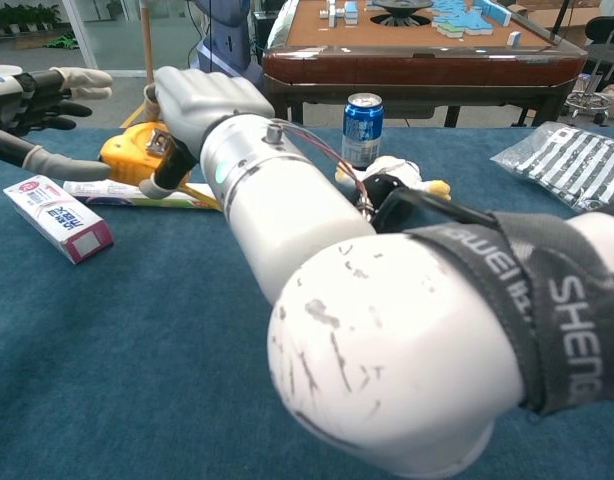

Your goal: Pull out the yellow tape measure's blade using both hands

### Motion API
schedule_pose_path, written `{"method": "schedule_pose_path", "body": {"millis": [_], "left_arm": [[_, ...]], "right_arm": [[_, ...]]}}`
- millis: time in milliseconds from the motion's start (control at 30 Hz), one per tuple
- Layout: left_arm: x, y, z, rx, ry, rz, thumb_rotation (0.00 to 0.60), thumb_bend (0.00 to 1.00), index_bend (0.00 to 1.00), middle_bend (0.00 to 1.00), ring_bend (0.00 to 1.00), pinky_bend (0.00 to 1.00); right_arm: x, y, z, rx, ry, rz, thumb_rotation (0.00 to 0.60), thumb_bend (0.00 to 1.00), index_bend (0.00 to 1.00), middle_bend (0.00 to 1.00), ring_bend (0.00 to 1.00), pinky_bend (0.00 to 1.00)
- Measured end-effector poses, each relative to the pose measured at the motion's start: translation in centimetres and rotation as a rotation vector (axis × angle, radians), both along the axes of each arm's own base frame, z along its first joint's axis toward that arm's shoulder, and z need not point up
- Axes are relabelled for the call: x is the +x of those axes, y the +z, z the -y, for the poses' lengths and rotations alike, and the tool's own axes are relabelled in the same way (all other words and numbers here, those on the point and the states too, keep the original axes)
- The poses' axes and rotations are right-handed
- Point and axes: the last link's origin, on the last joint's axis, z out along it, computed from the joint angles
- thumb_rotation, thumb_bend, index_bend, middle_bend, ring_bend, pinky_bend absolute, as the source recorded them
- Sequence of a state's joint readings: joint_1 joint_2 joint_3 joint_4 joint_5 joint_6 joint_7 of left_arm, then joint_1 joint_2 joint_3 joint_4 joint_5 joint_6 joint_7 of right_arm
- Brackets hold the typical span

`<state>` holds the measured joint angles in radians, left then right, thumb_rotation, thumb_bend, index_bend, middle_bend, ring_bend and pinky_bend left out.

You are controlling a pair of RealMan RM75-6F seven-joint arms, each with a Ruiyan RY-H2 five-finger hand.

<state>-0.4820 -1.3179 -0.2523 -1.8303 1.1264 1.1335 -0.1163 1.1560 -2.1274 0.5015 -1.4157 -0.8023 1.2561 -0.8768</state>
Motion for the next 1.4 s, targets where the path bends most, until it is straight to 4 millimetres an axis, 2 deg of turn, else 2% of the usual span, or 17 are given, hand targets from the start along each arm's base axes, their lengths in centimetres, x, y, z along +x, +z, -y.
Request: {"method": "schedule_pose_path", "body": {"millis": [433, 1200, 1300, 1400], "left_arm": [[-0.2, 0.1, -0.2, 0.007, 0.015, -0.001, 0.6, 0.13, 0.0, 0.0, 0.0, 0.0], [-0.6, 0.5, -0.3, 0.021, 0.028, -0.043, 0.6, 0.13, 0.0, 0.0, 0.0, 0.0], [-0.8, 0.6, -0.4, 0.024, 0.035, -0.042, 0.6, 0.13, 0.02, 0.0, 0.0, 0.0], [-0.8, 0.8, -0.5, 0.032, 0.04, -0.043, 0.6, 0.13, 0.08, 0.0, 0.0, 0.0]], "right_arm": [[0.4, -0.6, -0.2, 0.026, 0.001, 0.006, 0.6, 0.52, 0.47, 0.5, 0.43, 0.29], [-0.2, 0.7, 0.0, 0.029, 0.0, 0.033, 0.6, 0.52, 0.48, 0.51, 0.43, 0.29], [-0.3, 0.8, -0.1, 0.029, 0.003, 0.034, 0.6, 0.52, 0.49, 0.51, 0.44, 0.29], [-0.4, 0.9, -0.1, 0.03, 0.006, 0.035, 0.6, 0.52, 0.49, 0.51, 0.44, 0.29]]}}
